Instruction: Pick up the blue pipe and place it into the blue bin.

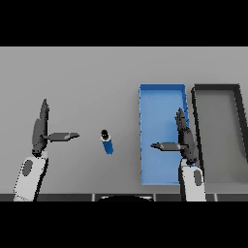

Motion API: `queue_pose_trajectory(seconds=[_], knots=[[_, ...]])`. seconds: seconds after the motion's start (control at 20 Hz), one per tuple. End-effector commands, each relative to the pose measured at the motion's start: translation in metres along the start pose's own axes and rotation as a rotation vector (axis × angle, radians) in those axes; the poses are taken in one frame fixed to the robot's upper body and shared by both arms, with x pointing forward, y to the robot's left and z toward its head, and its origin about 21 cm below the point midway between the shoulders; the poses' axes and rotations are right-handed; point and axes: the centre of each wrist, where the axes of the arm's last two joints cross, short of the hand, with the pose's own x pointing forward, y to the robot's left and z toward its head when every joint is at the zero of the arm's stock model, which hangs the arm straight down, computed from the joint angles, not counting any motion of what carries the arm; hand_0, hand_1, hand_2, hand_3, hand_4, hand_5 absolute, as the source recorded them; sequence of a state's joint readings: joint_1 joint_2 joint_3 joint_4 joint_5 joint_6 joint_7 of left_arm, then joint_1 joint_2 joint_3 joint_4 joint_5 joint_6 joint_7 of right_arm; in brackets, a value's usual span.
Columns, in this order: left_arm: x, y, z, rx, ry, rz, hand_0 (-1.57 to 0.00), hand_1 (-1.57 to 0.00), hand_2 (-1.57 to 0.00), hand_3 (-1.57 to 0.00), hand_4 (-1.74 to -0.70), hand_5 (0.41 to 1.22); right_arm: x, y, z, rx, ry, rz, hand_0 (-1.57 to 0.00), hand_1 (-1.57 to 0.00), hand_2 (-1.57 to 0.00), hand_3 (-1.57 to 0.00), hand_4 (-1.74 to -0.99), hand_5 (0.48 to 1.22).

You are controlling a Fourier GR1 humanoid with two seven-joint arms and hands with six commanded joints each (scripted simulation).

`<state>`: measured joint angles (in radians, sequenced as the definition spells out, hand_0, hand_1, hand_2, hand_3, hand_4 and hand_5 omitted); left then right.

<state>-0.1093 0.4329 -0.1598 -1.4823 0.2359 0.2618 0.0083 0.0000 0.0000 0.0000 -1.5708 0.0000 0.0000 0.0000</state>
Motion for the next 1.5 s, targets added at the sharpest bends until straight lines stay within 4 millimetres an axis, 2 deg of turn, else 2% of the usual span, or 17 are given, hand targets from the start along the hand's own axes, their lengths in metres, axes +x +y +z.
queue_pose_trajectory(seconds=[0.0, 0.25, 0.3, 0.35, 0.4, 0.6, 0.7, 0.9, 1.05, 1.2, 1.35, 1.45], knots=[[0.0, 0.0, 0.0, 0.001, -0.004, 0.001, 0.0, 0.0, 0.0, 0.0, -0.97, 0.594, 0.0, 0.0, 0.0, -0.001, 0.0, 0.0, 0.0, 0.0, 0.0, 0.0, -1.21, 0.594], [0.003, 0.003, -0.003, -0.004, -0.009, -0.005, 0.0, 0.0, 0.0, 0.0, -0.97, 0.594, 0.0, 0.003, -0.001, 0.004, -0.001, -0.001, 0.0, 0.0, 0.0, 0.0, -1.21, 0.594], [0.004, 0.012, -0.001, -0.153, -0.058, -0.081, 0.0, 0.0, 0.0, 0.0, -0.97, 0.594, 0.005, -0.005, 0.003, 0.059, -0.058, 0.148, 0.0, 0.0, 0.0, 0.0, -1.21, 0.594], [0.004, 0.025, 0.0, -0.236, -0.07, -0.126, 0.0, 0.0, 0.0, 0.0, -0.97, 0.595, 0.007, -0.007, 0.008, 0.097, -0.094, 0.236, 0.0, 0.0, 0.0, 0.0, -1.206, 0.592], [0.003, 0.03, 0.0, -0.294, -0.072, -0.151, 0.0, 0.0, 0.0, 0.0, -0.97, 0.596, 0.011, -0.006, 0.01, 0.123, -0.109, 0.291, 0.0, 0.0, 0.0, 0.0, -1.198, 0.589], [0.004, 0.036, -0.004, -0.383, -0.079, -0.178, 0.0, 0.0, 0.0, 0.0, -0.97, 0.598, 0.015, -0.008, 0.013, 0.154, -0.102, 0.36, 0.0, 0.0, 0.0, 0.0, -1.191, 0.587], [0.006, 0.037, 0.003, -0.433, -0.111, -0.174, 0.0, 0.0, 0.0, 0.0, -0.97, 0.59, 0.015, -0.008, 0.013, 0.159, -0.091, 0.366, 0.0, 0.0, 0.0, 0.0, -1.182, 0.583], [0.02, 0.026, 0.02, -0.608, -0.126, -0.174, 0.0, 0.0, 0.0, 0.0, -0.99, 0.566, 0.023, -0.008, 0.014, 0.168, -0.109, 0.338, 0.0, 0.0, 0.0, 0.0, -1.2, 0.58], [0.026, 0.007, 0.033, -0.703, -0.051, -0.234, 0.0, 0.0, 0.0, 0.0, -1.02, 0.512, 0.023, -0.009, 0.013, 0.168, -0.099, 0.32, 0.0, 0.0, 0.0, 0.0, -1.225, 0.58], [0.02, -0.01, 0.044, -0.781, -0.002, -0.262, 0.0, 0.0, 0.0, 0.0, -1.06, 0.474, 0.021, -0.008, 0.015, 0.161, -0.097, 0.321, 0.0, 0.0, 0.0, 0.0, -1.223, 0.572], [0.014, -0.035, 0.048, -0.846, -0.034, -0.266, 0.0, 0.0, 0.0, 0.0, -1.1, 0.466, 0.021, -0.007, 0.013, 0.169, -0.093, 0.33, 0.0, 0.0, 0.0, 0.0, -1.213, 0.571], [0.015, -0.044, 0.046, -0.857, -0.052, -0.254, 0.0, 0.0, 0.0, 0.0, -1.12, 0.47, 0.019, -0.003, 0.011, 0.172, -0.087, 0.332, 0.0, 0.0, 0.0, 0.0, -1.21, 0.57]])
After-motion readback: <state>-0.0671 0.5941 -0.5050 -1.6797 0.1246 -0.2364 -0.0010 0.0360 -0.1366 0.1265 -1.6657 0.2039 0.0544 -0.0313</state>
